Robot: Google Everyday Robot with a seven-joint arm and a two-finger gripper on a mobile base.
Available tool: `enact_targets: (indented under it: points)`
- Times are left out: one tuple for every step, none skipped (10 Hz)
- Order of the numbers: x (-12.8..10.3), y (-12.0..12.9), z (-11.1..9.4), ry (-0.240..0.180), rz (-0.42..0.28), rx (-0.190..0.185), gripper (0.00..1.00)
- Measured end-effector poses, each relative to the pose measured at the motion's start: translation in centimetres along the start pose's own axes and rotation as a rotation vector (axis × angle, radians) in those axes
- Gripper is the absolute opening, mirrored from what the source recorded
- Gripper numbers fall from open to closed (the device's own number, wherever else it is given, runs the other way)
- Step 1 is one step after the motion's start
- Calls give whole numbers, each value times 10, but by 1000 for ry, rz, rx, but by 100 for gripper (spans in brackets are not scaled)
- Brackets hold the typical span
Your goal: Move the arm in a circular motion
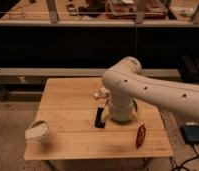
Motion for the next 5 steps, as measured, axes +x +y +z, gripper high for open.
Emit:
enact_targets:
  points:
    - [-6,-40,8,-26,-92,51,80]
    - [-4,-67,12,-31,-158,83,80]
    - [2,-97,15,-29,-233,113,80]
    - [22,-125,17,-1,-314,130,80]
    - [36,-143,18,15,-358,139,80]
